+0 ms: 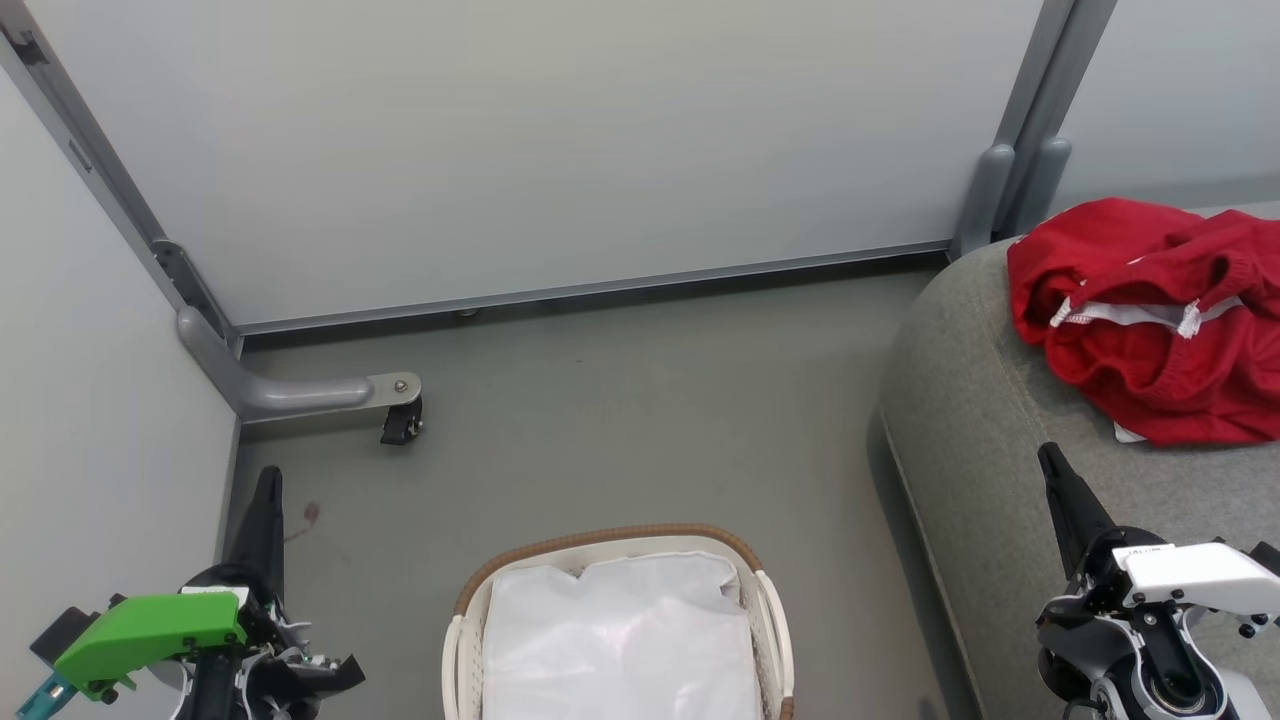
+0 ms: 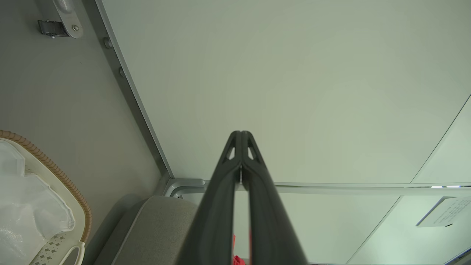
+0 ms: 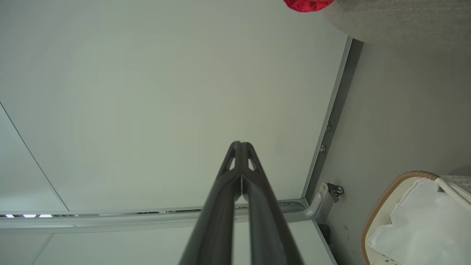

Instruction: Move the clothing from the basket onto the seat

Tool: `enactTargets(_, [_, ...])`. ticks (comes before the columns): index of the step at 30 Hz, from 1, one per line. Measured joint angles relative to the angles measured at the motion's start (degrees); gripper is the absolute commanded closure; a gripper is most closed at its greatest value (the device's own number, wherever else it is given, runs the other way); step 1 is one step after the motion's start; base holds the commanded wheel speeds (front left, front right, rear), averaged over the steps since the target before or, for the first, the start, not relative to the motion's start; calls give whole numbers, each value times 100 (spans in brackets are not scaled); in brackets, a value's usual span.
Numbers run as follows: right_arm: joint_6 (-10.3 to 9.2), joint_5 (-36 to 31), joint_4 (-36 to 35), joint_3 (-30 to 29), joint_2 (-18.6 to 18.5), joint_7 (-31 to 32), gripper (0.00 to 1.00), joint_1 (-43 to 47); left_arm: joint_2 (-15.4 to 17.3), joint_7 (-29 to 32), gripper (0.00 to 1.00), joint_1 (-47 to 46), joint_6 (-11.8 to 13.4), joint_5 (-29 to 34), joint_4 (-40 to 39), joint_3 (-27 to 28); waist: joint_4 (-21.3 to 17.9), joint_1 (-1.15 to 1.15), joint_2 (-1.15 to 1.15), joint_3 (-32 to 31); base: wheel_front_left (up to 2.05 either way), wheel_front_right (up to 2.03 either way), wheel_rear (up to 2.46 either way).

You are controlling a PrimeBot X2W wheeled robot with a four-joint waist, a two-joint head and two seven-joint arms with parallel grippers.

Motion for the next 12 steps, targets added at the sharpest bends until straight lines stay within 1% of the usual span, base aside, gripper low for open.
enactTargets(12, [0, 0, 0, 0, 0, 0, 100, 1, 0, 0, 100, 0, 0, 0, 0, 0, 0, 0, 0, 0, 0, 0, 0])
